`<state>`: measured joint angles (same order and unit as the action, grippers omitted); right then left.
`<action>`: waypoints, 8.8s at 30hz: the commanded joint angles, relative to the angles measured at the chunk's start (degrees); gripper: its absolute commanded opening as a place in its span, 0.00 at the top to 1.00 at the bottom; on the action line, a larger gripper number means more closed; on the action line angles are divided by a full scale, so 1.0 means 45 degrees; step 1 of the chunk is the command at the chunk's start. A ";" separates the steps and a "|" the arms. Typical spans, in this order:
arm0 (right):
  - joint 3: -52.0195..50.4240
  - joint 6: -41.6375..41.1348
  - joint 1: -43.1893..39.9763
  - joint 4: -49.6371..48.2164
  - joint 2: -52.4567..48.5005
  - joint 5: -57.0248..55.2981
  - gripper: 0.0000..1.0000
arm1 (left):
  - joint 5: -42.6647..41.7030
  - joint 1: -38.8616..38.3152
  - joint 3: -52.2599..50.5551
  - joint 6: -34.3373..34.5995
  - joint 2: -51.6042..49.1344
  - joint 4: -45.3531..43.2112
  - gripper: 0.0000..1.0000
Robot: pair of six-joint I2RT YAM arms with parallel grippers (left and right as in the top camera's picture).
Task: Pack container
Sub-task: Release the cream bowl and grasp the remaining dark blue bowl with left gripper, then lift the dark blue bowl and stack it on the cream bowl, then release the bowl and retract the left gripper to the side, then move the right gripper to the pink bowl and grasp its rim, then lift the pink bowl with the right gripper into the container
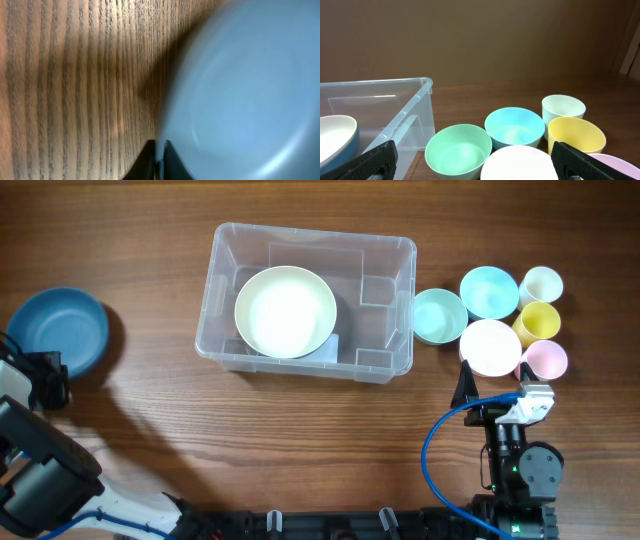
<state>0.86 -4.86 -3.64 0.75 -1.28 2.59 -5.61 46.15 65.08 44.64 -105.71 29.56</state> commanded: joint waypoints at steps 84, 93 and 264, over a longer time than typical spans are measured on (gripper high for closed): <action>-0.0053 0.0044 -0.0053 -0.0068 -0.0019 0.0204 0.00 | 0.5192 -0.7786 0.1564 -0.2142 0.7310 0.4629 0.21; -0.0053 0.0049 -0.0053 -0.0068 -0.0015 0.0204 0.00 | 0.5202 -0.6392 0.1569 -0.2147 0.7300 0.4643 0.00; 2.0128 -0.1914 0.5139 0.9107 -2.4421 -0.2157 0.96 | 0.5202 -0.6392 0.1569 -0.2147 0.7300 0.4643 0.00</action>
<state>90.48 -12.97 19.20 41.93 -110.67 -5.19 17.93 17.02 71.48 35.05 -72.95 50.59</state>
